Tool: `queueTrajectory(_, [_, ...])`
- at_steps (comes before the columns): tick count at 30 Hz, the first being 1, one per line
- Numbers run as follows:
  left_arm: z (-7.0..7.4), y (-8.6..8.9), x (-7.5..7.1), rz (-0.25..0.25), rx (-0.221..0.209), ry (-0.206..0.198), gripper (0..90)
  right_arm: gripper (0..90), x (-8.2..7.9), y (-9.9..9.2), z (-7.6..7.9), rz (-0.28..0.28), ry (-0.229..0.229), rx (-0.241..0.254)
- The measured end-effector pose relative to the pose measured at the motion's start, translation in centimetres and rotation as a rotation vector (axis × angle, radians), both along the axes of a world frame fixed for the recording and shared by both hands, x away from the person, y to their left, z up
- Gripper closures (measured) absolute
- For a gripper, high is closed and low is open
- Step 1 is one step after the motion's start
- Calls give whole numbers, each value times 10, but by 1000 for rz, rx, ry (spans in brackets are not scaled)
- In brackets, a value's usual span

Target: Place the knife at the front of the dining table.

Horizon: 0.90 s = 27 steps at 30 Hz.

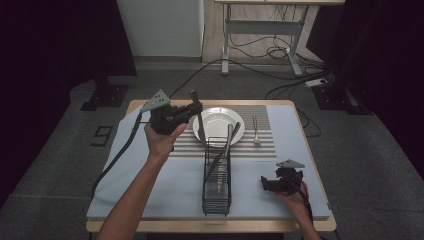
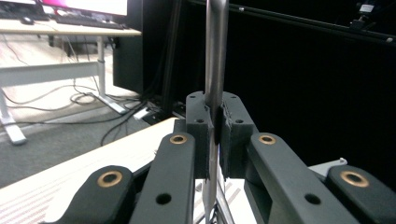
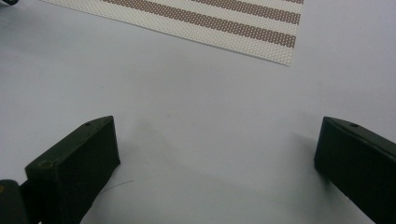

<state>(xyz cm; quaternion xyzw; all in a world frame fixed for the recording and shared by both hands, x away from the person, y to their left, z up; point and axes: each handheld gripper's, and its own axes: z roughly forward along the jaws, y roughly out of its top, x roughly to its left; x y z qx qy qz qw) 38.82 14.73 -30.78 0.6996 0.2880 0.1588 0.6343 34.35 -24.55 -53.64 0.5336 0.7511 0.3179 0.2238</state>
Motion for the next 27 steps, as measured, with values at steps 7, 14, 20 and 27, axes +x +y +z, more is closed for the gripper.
queueTrajectory(7, [15,17,-4,31,-30,-17,842,0,0,0,0,0,0,0])
queueTrajectory(14, [17,29,-5,78,3,-24,842,0,0,0,0,1,-1,-1])
queueTrajectory(20, [2,32,1,91,22,11,842,0,0,0,0,0,0,0])
queueTrajectory(27, [-19,36,10,123,51,55,842,0,0,0,0,-1,-1,0])
